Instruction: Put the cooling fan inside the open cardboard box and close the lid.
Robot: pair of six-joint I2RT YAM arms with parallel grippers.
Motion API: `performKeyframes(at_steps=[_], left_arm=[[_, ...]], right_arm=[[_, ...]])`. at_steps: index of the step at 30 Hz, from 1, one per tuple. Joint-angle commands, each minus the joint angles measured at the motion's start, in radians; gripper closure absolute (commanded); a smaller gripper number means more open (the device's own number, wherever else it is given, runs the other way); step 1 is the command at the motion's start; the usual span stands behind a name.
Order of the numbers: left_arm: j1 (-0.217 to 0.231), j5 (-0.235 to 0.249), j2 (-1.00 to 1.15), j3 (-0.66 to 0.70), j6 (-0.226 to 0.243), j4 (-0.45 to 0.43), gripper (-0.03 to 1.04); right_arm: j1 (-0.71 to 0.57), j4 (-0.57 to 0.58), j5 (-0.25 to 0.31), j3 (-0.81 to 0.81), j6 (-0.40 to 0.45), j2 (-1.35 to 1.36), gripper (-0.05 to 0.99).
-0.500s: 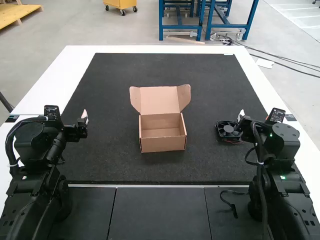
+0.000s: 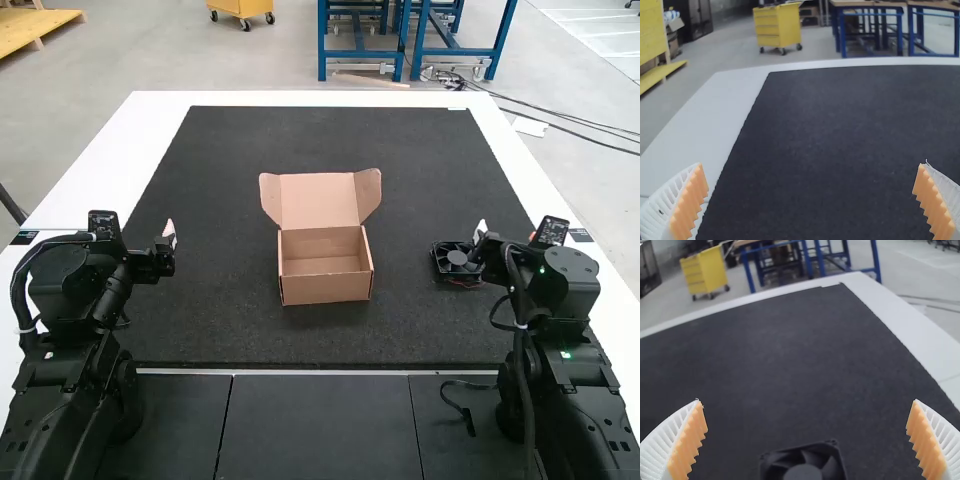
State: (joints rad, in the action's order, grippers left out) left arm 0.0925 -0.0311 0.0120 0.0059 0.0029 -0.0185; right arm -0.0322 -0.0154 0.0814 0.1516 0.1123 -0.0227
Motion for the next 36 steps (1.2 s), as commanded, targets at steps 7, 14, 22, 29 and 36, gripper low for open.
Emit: performKeyframes(at_steps=[7, 14, 22, 29, 36], left_arm=[[0.007, -0.009, -0.014, -0.004, -0.007, 0.006, 0.04], [0.006, -0.009, -0.014, -0.006, -0.007, 0.006, 0.04], [0.006, -0.009, -0.014, -0.004, -0.012, 0.008, 0.04], [0.006, -0.009, -0.014, -0.004, -0.018, 0.014, 0.04], [0.009, 0.003, -0.014, -0.004, -0.044, 0.147, 0.04]], right_arm=[[-0.008, -0.003, -0.011, -0.152, 0.001, 0.024, 0.02], [-0.008, -0.003, -0.011, -0.152, 0.001, 0.023, 0.02], [-0.006, -0.003, -0.011, -0.152, 0.0, 0.023, 0.02], [-0.006, -0.026, -0.011, -0.152, 0.013, 0.023, 0.02], [0.002, -0.196, 0.009, -0.139, 0.013, 0.023, 0.02]])
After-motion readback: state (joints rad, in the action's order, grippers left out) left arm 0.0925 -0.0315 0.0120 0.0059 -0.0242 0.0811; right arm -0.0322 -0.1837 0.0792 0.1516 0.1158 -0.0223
